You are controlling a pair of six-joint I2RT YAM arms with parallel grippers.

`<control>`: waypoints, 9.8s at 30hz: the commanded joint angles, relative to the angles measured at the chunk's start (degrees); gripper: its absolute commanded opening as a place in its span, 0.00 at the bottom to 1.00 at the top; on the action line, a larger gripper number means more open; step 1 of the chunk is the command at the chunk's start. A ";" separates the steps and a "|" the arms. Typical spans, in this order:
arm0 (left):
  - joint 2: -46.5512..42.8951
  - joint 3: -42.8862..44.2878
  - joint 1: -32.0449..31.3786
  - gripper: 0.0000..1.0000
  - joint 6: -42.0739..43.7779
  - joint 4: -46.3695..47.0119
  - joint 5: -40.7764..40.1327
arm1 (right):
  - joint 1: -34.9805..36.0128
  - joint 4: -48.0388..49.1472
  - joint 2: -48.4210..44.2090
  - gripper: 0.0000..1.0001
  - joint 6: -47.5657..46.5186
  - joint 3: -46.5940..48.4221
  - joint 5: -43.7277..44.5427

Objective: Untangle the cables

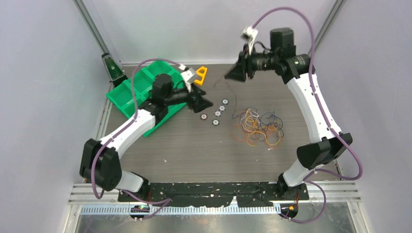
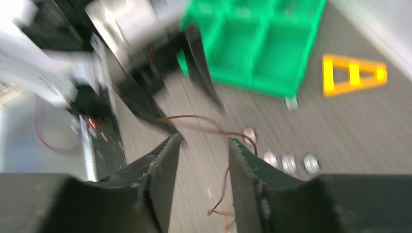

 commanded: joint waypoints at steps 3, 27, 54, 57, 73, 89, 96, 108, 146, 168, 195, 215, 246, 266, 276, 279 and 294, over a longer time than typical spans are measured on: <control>-13.92 -9.24 11.58 0.86 11.11 -18.21 -0.29 | -8.62 -33.92 2.65 0.64 -33.63 -14.12 19.43; -13.06 -8.92 11.09 0.85 11.68 -22.96 -4.69 | -11.78 -11.07 25.80 0.39 -26.73 -13.52 32.37; -15.50 -3.76 11.16 0.89 19.86 -28.54 -9.28 | -9.90 -10.36 27.82 0.12 -27.71 -12.90 31.63; -16.18 -4.31 11.17 0.91 19.54 -28.50 -9.29 | -9.74 -11.05 26.54 0.31 -27.85 -12.95 29.31; -21.37 -7.96 11.16 0.99 22.17 -30.32 -11.94 | -6.99 -5.46 30.87 0.39 -25.84 -13.76 32.47; -21.93 -4.12 11.18 1.00 23.78 -29.85 -15.66 | -6.74 -6.32 14.95 0.05 -21.78 -10.41 22.42; -18.24 6.15 11.18 1.00 23.82 -30.77 -10.48 | -6.09 -2.19 4.03 0.05 -9.01 2.72 12.24; -1.79 16.31 4.57 1.00 1.76 -4.74 3.67 | -2.82 16.28 3.58 0.06 17.27 24.19 11.54; -15.89 8.04 11.19 0.00 -23.69 1.78 0.76 | 1.23 -3.06 1.79 0.14 -14.17 -22.30 11.66; -18.75 10.86 14.96 0.00 -26.89 -0.42 -2.82 | 8.69 13.13 1.49 0.95 -3.50 0.27 9.25; -15.84 13.08 15.24 0.00 -40.57 4.30 -4.92 | 27.85 29.18 4.70 0.76 -1.61 -5.40 12.09; -27.35 3.75 21.19 0.74 -18.46 -12.09 5.05 | 24.62 18.51 2.52 0.05 -8.01 -8.39 9.91; -21.45 15.03 25.95 0.00 -19.79 -3.06 -5.64 | 23.49 10.04 3.02 0.80 -14.61 -14.15 14.73; -2.99 30.92 39.94 0.00 -13.29 3.57 -11.58 | 14.15 4.95 0.79 0.95 -15.79 -17.22 19.61; 5.82 35.27 43.19 0.00 -12.64 8.35 -10.78 | 13.35 3.59 1.02 0.95 -16.43 -16.85 19.65; 8.33 36.83 43.77 0.00 -12.78 9.01 -10.02 | 13.02 2.80 1.14 0.95 -16.88 -16.53 19.64; 12.46 39.08 46.64 0.00 -8.56 7.47 -10.43 | 12.09 2.12 1.78 0.95 -17.24 -16.36 19.73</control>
